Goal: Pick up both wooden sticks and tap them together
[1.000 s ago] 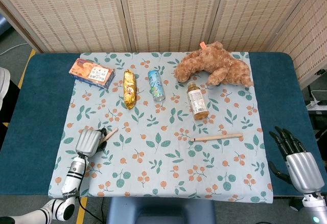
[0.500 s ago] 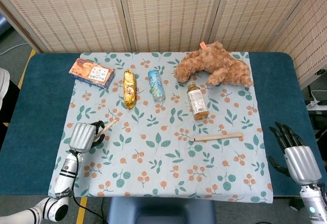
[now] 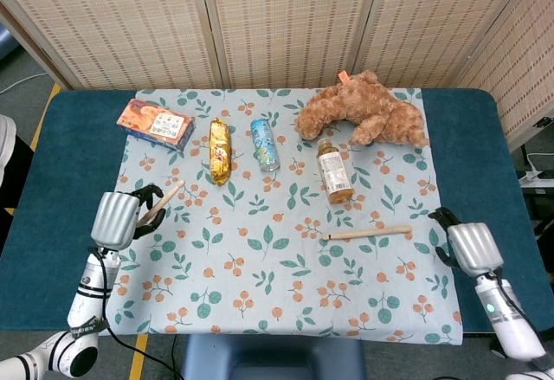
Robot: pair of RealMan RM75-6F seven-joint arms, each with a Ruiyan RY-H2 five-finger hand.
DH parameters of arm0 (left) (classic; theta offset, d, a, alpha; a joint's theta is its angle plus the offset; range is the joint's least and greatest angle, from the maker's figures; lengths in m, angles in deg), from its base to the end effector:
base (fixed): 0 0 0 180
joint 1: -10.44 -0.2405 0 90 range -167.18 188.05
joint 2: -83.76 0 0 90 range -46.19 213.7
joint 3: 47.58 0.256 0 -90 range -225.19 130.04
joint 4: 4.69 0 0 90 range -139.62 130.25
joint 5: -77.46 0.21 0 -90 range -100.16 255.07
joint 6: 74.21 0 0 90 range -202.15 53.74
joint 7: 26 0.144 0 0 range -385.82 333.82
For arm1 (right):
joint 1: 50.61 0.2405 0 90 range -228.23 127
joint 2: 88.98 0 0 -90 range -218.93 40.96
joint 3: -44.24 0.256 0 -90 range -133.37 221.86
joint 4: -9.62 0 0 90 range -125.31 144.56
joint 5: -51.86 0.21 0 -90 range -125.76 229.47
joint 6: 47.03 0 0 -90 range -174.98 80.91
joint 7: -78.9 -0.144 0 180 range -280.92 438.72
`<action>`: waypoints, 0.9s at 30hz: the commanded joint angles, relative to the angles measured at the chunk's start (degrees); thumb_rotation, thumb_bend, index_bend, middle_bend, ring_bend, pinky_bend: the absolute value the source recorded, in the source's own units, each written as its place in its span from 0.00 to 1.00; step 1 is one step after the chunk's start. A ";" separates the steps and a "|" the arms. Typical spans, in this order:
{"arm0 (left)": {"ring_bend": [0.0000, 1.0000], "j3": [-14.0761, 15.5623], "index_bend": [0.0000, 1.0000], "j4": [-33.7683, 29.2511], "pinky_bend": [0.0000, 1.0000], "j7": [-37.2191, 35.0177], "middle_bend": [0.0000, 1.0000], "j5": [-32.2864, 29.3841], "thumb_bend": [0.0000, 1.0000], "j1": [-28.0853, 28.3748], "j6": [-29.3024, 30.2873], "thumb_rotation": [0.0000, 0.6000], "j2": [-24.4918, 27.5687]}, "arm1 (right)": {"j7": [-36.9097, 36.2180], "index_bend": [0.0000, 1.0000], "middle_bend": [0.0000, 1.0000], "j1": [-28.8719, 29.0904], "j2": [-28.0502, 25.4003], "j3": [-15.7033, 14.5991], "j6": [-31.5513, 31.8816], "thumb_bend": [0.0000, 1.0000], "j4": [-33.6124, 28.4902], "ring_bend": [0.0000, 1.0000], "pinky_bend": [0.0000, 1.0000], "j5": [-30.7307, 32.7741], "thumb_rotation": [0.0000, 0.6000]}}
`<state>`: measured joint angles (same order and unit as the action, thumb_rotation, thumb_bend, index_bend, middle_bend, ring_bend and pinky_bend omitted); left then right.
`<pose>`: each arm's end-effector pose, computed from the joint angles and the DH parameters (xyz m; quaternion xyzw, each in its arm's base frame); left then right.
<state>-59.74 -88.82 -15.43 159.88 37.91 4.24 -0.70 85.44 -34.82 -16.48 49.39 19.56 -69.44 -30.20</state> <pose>-0.1952 0.3115 0.0694 -0.6268 -0.2976 -0.5044 0.5140 -0.3273 -0.2522 0.1034 0.6866 -0.3654 0.2896 0.5579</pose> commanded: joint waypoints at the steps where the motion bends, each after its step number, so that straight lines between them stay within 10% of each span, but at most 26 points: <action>1: 0.89 -0.27 0.65 -0.41 1.00 -0.24 0.81 -0.20 0.38 0.14 0.01 1.00 0.17 | -0.92 0.33 0.26 2.57 3.60 0.96 -1.98 0.25 4.14 0.68 0.92 -0.10 1.00; 27: 0.89 -0.51 0.65 -1.18 1.00 -4.47 0.81 -0.11 0.38 -0.60 1.38 1.00 3.21 | -18.25 0.49 0.39 13.01 16.87 -0.82 -15.16 0.25 19.93 0.77 1.00 -0.94 1.00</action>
<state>-60.30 -89.93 -19.81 159.66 37.34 5.54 2.44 67.87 -22.39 -0.16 48.71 5.01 -50.18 -31.25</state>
